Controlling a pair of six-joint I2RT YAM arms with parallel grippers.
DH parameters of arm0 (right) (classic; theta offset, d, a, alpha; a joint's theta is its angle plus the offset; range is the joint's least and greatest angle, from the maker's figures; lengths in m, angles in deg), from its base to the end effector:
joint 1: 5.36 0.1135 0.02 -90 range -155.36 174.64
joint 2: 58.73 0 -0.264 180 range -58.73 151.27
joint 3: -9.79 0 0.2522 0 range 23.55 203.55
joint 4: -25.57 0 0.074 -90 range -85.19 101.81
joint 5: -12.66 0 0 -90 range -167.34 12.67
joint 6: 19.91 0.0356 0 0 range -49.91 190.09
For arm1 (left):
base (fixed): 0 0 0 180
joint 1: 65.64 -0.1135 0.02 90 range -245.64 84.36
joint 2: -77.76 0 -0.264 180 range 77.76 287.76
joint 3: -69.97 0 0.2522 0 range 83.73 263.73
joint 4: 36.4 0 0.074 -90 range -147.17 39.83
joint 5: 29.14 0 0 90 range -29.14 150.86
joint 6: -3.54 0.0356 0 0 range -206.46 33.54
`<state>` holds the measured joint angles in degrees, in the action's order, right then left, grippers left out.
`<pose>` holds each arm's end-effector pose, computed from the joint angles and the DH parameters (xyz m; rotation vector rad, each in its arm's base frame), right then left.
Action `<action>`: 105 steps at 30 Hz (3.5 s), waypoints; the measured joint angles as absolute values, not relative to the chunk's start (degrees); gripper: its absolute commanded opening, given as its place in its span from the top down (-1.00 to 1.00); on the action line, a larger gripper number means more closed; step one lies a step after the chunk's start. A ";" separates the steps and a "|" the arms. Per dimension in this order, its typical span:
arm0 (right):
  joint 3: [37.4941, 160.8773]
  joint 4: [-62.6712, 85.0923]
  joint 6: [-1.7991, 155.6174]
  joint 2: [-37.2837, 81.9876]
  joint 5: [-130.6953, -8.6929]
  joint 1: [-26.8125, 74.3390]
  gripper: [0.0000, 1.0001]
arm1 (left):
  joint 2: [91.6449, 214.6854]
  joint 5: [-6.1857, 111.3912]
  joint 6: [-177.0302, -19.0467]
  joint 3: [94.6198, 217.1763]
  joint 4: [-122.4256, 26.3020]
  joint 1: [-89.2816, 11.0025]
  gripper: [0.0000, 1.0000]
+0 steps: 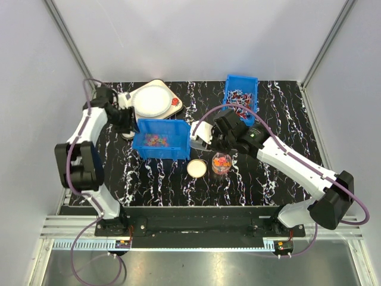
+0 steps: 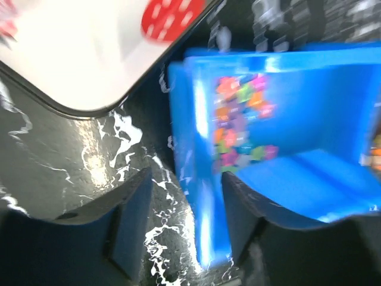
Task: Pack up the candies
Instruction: Place the storage box at the center of the board, then adjust the spatula.
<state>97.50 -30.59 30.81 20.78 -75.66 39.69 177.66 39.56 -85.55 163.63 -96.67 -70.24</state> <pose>0.2076 0.2095 0.3277 -1.6271 1.7764 0.0819 0.3587 0.0159 0.2479 0.0184 2.6794 -0.4762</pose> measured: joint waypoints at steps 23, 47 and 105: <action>98.55 -20.36 30.98 20.08 -68.73 40.46 1.00 | 186.31 -13.07 -59.52 177.90 -122.63 -63.31 -0.26; 100.11 -19.22 29.82 22.90 -72.43 44.68 1.00 | 187.99 -16.78 -51.83 180.48 -126.98 -55.11 0.64; 104.98 -24.51 34.61 25.26 -52.69 36.87 1.00 | 183.97 -16.52 -48.50 178.75 -127.51 -54.92 0.82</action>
